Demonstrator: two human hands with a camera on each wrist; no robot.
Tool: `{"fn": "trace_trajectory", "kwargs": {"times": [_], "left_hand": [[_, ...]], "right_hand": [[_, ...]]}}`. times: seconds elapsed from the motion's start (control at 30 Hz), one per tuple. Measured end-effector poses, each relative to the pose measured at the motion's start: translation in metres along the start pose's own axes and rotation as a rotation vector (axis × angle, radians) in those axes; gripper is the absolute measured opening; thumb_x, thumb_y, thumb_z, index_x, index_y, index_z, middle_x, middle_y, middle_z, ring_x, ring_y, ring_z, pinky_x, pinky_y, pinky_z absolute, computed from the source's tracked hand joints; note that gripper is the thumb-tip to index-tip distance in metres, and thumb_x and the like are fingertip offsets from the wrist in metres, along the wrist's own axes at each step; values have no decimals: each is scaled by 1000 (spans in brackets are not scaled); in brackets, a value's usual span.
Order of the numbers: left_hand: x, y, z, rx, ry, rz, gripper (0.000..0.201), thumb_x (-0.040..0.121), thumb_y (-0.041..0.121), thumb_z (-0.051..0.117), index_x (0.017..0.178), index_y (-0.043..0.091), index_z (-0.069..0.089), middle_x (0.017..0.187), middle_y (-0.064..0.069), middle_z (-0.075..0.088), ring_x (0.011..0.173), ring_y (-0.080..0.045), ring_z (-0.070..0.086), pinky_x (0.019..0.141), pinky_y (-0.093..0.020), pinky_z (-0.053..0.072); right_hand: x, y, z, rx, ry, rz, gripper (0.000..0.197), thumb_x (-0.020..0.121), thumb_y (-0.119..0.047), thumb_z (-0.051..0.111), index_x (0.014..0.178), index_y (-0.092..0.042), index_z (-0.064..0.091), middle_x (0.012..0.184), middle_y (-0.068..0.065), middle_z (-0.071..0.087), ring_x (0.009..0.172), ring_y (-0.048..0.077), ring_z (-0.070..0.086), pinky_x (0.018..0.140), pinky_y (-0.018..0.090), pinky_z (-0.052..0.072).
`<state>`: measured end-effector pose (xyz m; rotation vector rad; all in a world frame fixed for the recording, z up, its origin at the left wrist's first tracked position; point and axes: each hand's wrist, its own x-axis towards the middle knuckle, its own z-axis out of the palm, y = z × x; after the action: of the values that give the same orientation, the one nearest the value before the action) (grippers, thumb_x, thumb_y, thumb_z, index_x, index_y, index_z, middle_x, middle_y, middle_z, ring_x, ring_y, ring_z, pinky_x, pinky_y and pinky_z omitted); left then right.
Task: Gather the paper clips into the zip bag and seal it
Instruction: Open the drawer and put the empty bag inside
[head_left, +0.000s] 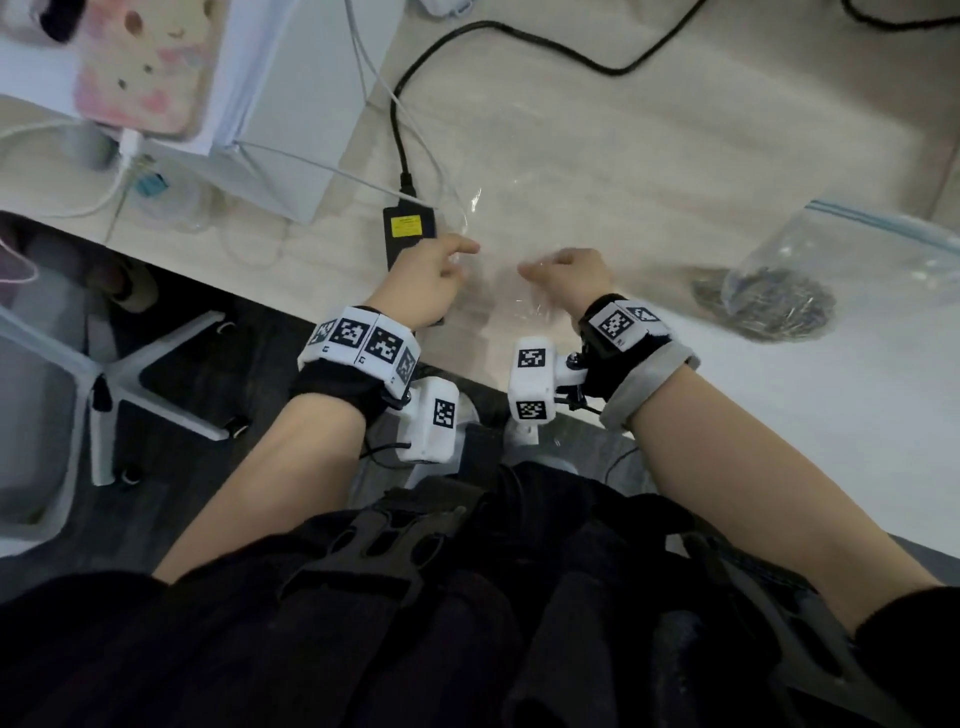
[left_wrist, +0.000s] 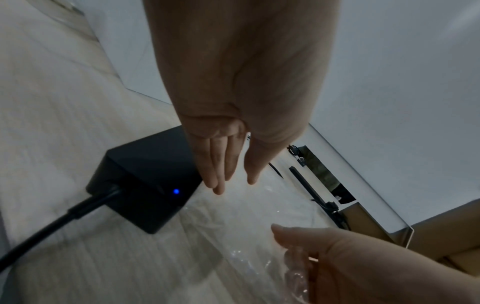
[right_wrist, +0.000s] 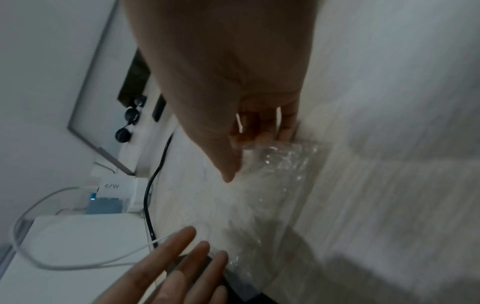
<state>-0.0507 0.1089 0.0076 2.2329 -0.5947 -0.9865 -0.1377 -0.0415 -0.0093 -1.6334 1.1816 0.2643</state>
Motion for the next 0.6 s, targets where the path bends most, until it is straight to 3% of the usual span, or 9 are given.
{"fn": "trace_trajectory", "kwargs": {"times": [0.03, 0.1, 0.2, 0.27, 0.37, 0.43, 0.5, 0.6], "left_hand": [[-2, -2, 2, -30, 13, 7, 37, 92, 6, 43, 125, 18, 54, 128, -9, 54, 106, -21, 58, 74, -18, 48], [-7, -5, 4, -117, 71, 15, 33, 92, 4, 46, 123, 11, 56, 126, -9, 58, 110, -20, 58, 88, -22, 47], [-23, -8, 8, -254, 218, -5, 28, 93, 10, 51, 120, 7, 57, 114, -7, 62, 106, -16, 58, 98, -32, 46], [-34, -6, 11, -327, 313, -21, 32, 94, 19, 52, 123, 7, 54, 106, -2, 60, 100, -14, 58, 93, -32, 50], [-51, -3, 14, -459, 395, -26, 40, 95, 28, 51, 129, 7, 48, 106, 1, 59, 95, -9, 57, 84, -17, 48], [-64, -2, 16, -525, 457, 14, 32, 92, 29, 55, 117, 9, 55, 100, -2, 64, 89, -9, 60, 82, -24, 49], [-79, -4, 18, -582, 549, 56, 8, 88, 14, 59, 96, 14, 62, 84, -2, 66, 76, -6, 63, 77, -24, 51], [-100, -16, 19, -563, 618, 68, 22, 84, 3, 60, 80, 24, 61, 73, 0, 64, 72, -13, 63, 74, -26, 52]], "right_hand": [[-2, 2, 1, 82, 9, -27, 24, 81, -14, 76, 66, -17, 58, 68, 0, 59, 70, 21, 57, 72, 31, 44], [-6, 6, -1, 238, 85, -122, 32, 76, 3, 72, 61, -18, 52, 63, 0, 54, 61, 18, 51, 62, 30, 45], [-24, 5, -10, 367, 78, -307, 37, 78, 16, 57, 63, -16, 44, 72, 0, 54, 64, 14, 52, 55, 20, 51], [-39, 4, -16, 376, -39, -412, 41, 81, 18, 55, 63, -16, 40, 82, 1, 61, 72, 14, 60, 59, 19, 54], [-62, 4, -24, 402, -327, -511, 41, 75, 18, 60, 62, -15, 38, 84, 3, 68, 70, 14, 67, 65, 23, 56], [-70, 3, -23, 374, -466, -539, 42, 73, 23, 58, 66, -14, 39, 81, 2, 70, 69, 14, 70, 66, 23, 55], [-77, 0, -20, 283, -537, -527, 43, 75, 26, 60, 73, -14, 43, 80, 2, 71, 69, 12, 71, 67, 21, 54], [-85, -3, -15, 200, -580, -474, 30, 82, 6, 70, 90, -18, 53, 88, 4, 72, 74, 8, 71, 75, 22, 55]]}}
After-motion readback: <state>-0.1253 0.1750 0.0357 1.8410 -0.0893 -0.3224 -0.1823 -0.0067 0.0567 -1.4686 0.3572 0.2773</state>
